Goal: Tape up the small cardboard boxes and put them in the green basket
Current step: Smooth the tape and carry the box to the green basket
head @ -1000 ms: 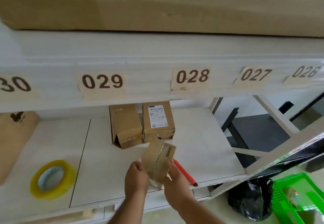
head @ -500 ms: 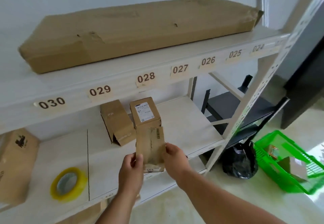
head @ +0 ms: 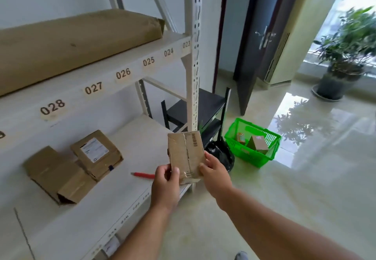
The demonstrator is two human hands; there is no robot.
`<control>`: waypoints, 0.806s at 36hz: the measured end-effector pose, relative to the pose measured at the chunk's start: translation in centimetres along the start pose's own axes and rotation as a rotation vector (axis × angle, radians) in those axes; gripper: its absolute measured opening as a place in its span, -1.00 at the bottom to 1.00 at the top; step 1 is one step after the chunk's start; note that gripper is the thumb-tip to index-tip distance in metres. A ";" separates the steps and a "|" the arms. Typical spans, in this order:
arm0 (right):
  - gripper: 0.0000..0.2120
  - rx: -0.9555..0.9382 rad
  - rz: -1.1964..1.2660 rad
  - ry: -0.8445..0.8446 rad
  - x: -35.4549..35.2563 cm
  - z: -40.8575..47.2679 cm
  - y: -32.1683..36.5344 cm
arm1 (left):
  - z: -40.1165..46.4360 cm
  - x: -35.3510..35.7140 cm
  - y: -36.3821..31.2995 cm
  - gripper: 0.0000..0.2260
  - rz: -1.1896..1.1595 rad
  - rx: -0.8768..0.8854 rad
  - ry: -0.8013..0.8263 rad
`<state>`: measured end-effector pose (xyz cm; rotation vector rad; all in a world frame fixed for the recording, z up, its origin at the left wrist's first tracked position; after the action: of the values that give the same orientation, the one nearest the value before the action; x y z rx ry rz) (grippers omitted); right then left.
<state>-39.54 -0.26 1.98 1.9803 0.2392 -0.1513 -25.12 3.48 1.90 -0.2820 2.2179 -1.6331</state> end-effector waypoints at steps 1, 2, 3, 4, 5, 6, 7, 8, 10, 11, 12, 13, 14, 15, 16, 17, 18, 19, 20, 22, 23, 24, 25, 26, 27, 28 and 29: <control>-0.53 0.004 0.019 -0.032 -1.4 0.0 -0.3 | -0.1 1.3 -0.1 -0.88 0.007 -0.001 0.032; -0.52 0.003 0.036 -0.050 -2.3 0.1 -0.6 | -0.3 2.3 -0.2 -0.89 0.006 -0.004 0.053; -0.51 0.007 0.046 -0.066 -3.3 0.1 -1.0 | -0.4 3.3 -0.1 -0.90 0.004 -0.003 0.073; -0.51 0.010 0.062 -0.081 -4.6 0.0 -1.3 | -0.5 4.6 -0.2 -0.90 0.000 -0.001 0.093; -0.50 0.015 0.076 -0.085 -5.3 0.0 -1.5 | -0.6 5.3 -0.1 -0.91 0.001 0.002 0.100; -0.51 0.019 0.096 -0.092 -6.3 0.0 -1.8 | -0.8 6.2 -0.2 -0.92 0.002 0.004 0.115; -0.51 0.028 0.106 -0.101 -7.4 0.2 -2.3 | -0.9 7.3 -0.1 -0.93 0.006 0.002 0.135; -0.51 0.033 0.120 -0.112 -8.4 0.4 -2.7 | -1.0 8.4 0.0 -0.92 0.007 -0.006 0.153; -0.50 0.043 0.129 -0.141 -10.5 0.8 -3.5 | -1.2 10.7 0.1 -0.88 0.002 -0.030 0.197; -0.51 0.048 0.132 -0.155 -11.6 1.1 -3.9 | -1.4 12.0 0.2 -0.86 0.008 -0.033 0.215; -0.52 0.042 0.134 -0.164 -12.8 1.3 -4.3 | -1.6 13.2 0.1 -0.85 0.017 -0.032 0.226; -0.54 0.041 0.125 -0.171 -13.9 1.5 -4.6 | -1.8 14.4 -0.1 -0.84 0.016 -0.029 0.233; -0.56 0.035 0.117 -0.179 -15.1 1.6 -4.9 | -1.9 15.6 -0.1 -0.83 0.014 -0.026 0.236; -0.58 0.036 0.109 -0.184 -16.7 1.8 -5.2 | -2.3 17.3 -0.2 -0.81 0.014 -0.023 0.247; -0.59 0.028 0.103 -0.184 -17.6 1.8 -5.2 | -2.5 18.1 -0.3 -0.78 0.023 -0.023 0.262; -0.61 0.027 0.096 -0.186 -19.0 2.2 -5.6 | -2.7 19.4 -0.5 -0.77 0.044 -0.017 0.278; -0.61 0.026 0.090 -0.188 -20.8 2.4 -5.9 | -3.1 21.3 -0.8 -0.75 0.067 -0.006 0.296; -0.61 0.024 0.081 -0.186 -22.4 2.6 -6.0 | -3.5 23.0 -1.1 -0.74 0.079 -0.003 0.306; -0.60 0.020 0.068 -0.185 -23.2 2.8 -6.1 | -3.6 23.7 -1.4 -0.73 0.079 -0.005 0.309; -0.59 0.023 0.058 -0.195 -26.8 3.5 -6.5 | -4.2 27.4 -2.1 -0.72 0.075 0.006 0.313; -0.59 0.019 0.053 -0.198 -28.2 3.8 -6.6 | -4.4 28.8 -2.4 -0.73 0.077 0.009 0.316; -0.59 0.009 0.038 -0.207 -29.8 4.2 -6.7 | -4.7 30.4 -2.6 -0.73 0.076 0.009 0.324; -0.59 0.005 0.038 -0.215 -31.5 4.5 -6.8 | -4.9 32.1 -2.8 -0.74 0.079 0.007 0.334; -0.59 0.003 0.032 -0.219 -32.5 4.8 -6.9 | -4.9 33.1 -2.9 -0.74 0.081 0.005 0.337; -0.58 0.005 0.028 -0.228 -34.0 5.0 -7.1 | -5.1 34.6 -3.1 -0.73 0.079 0.002 0.339; -0.59 0.003 0.018 -0.234 -35.5 5.4 -7.2 | -5.3 36.1 -3.4 -0.73 0.066 0.001 0.341; -0.60 0.000 0.011 -0.232 -36.4 5.6 -7.2 | -5.2 37.0 -3.4 -0.72 0.060 0.000 0.343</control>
<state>-76.57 -6.10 1.10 1.9437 0.0773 -0.3710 -61.15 -6.78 -0.01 0.0717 2.4432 -1.7575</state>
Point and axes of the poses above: each hand's wrist, its own z-axis towards the middle knuckle, its own x-axis out of the palm, y = z × x, the point moved 2 cm from there along z, towards the middle knuckle, and after that the axes turned 7 degrees about -z, right-handed, at the moved point
